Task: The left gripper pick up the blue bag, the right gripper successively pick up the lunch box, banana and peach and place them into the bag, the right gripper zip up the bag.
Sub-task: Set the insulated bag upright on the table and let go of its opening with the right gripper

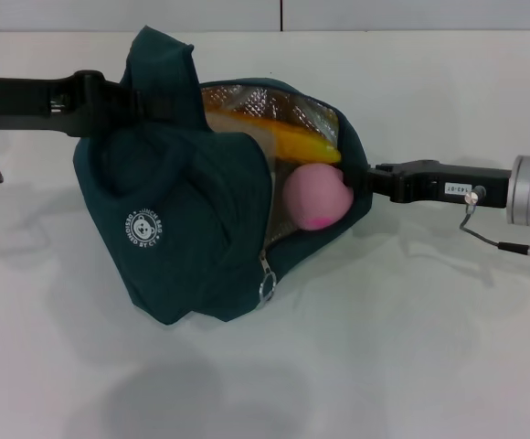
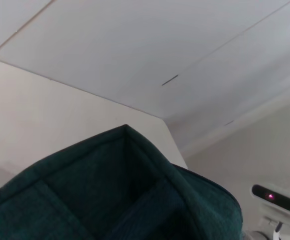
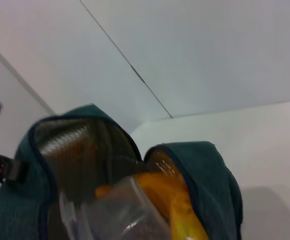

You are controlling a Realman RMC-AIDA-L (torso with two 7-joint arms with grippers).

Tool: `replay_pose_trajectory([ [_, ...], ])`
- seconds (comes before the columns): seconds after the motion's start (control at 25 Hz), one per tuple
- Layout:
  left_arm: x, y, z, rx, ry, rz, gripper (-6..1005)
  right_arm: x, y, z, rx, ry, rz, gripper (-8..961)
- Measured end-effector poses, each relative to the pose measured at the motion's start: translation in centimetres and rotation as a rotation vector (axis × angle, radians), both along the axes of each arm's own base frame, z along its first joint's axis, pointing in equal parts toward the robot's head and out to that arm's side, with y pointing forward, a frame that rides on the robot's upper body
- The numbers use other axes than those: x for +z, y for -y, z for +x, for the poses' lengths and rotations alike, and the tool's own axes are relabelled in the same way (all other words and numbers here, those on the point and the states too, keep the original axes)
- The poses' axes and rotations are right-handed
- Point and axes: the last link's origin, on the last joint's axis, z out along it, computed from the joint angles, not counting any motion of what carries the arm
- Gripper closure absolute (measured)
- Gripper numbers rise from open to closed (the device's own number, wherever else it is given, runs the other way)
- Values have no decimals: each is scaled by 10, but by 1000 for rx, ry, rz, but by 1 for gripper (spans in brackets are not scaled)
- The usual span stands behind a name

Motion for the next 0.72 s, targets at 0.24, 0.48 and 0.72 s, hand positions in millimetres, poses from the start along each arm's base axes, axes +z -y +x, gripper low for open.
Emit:
replay_pose_trajectory([
  [0.24,3,3,4,-23,25,-14,942,14,1,-9,24,-108,20,855],
  [0.48,4,4,9,-44,33,-32,941,37,2,-16,64,-236,60,860],
  [0.72,3,7,20,-93,82,-64,941,63,7,-24,139,-349,99,866],
])
